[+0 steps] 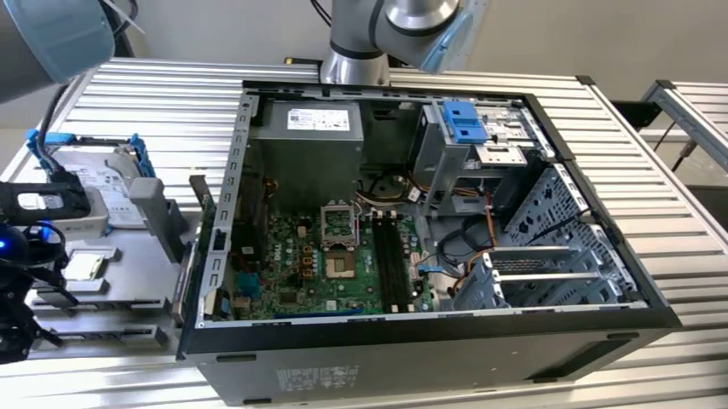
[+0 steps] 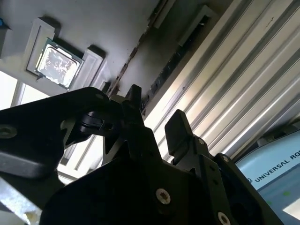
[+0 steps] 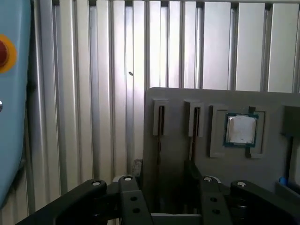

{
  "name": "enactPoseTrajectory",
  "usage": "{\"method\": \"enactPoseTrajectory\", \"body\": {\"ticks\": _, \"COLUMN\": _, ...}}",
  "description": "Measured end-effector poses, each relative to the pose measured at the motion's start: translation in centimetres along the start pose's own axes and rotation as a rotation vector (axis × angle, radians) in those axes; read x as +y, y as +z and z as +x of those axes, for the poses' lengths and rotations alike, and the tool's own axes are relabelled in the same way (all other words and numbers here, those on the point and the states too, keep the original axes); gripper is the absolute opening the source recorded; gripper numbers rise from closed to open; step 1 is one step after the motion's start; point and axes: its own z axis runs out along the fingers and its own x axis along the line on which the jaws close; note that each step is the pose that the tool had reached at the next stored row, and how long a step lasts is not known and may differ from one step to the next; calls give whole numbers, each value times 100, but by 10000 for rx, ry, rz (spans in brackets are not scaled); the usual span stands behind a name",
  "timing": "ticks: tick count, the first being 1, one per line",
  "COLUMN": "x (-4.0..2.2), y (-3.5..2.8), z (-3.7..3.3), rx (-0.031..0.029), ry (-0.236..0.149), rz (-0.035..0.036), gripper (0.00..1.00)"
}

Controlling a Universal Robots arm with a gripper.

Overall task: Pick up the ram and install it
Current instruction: 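Pick up the ram and move it above insertion slot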

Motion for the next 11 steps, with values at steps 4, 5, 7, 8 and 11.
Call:
{"method": "enactPoseTrajectory", "body": {"ticks": 4, "x": 0, "y": 73, "z": 8, "rx": 0, "ry": 1, "rz": -22, "gripper": 100}}
{"method": "enactPoseTrajectory", "body": {"ticks": 5, "x": 0, "y": 91, "z": 12, "rx": 0, "ry": 1, "rz": -31, "gripper": 100}}
{"method": "enactPoseTrajectory", "body": {"ticks": 7, "x": 0, "y": 124, "z": 23, "rx": 3, "ry": 1, "rz": -52, "gripper": 100}}
{"method": "enactPoseTrajectory", "body": {"ticks": 8, "x": 0, "y": 141, "z": 31, "rx": 3, "ry": 2, "rz": -63, "gripper": 100}}
{"method": "enactPoseTrajectory", "body": {"ticks": 11, "x": 0, "y": 193, "z": 50, "rx": 1, "ry": 4, "rz": -90, "gripper": 100}}
